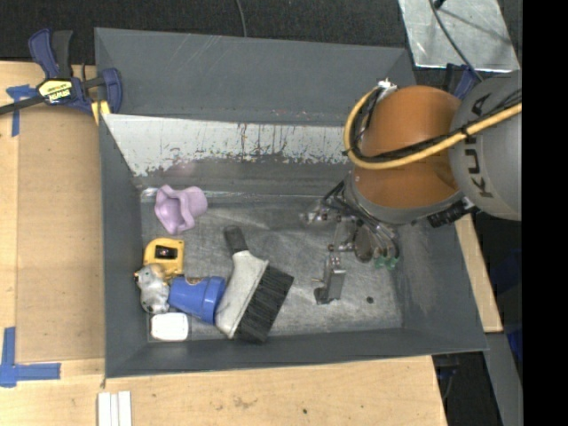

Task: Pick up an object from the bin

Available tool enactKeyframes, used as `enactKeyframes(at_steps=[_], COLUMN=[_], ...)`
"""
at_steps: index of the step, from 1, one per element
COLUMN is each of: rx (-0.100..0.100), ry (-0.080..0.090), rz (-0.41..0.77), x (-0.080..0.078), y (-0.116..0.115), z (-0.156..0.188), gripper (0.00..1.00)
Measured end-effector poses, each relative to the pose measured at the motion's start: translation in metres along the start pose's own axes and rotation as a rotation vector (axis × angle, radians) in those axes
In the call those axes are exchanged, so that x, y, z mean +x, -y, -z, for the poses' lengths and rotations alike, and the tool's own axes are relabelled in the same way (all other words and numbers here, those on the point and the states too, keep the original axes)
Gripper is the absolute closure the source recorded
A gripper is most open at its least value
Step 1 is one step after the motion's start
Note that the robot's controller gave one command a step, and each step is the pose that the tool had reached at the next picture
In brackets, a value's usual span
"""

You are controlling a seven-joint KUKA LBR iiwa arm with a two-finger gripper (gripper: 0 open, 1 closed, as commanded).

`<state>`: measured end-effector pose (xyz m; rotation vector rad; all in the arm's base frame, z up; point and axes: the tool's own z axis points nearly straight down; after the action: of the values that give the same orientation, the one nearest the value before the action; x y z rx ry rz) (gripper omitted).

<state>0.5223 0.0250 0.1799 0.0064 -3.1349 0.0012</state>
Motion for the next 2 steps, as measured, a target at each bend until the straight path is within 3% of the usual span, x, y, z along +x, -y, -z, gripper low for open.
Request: enactKeyframes(at_steps=[1,2], rx=[0.0,0.0], ry=[0.013,0.015], rz=[0.096,0.147], x=[0.012,0.021], y=[-0.012,-0.009], z=[0.016,-0.04], gripper=[0.0,0.0])
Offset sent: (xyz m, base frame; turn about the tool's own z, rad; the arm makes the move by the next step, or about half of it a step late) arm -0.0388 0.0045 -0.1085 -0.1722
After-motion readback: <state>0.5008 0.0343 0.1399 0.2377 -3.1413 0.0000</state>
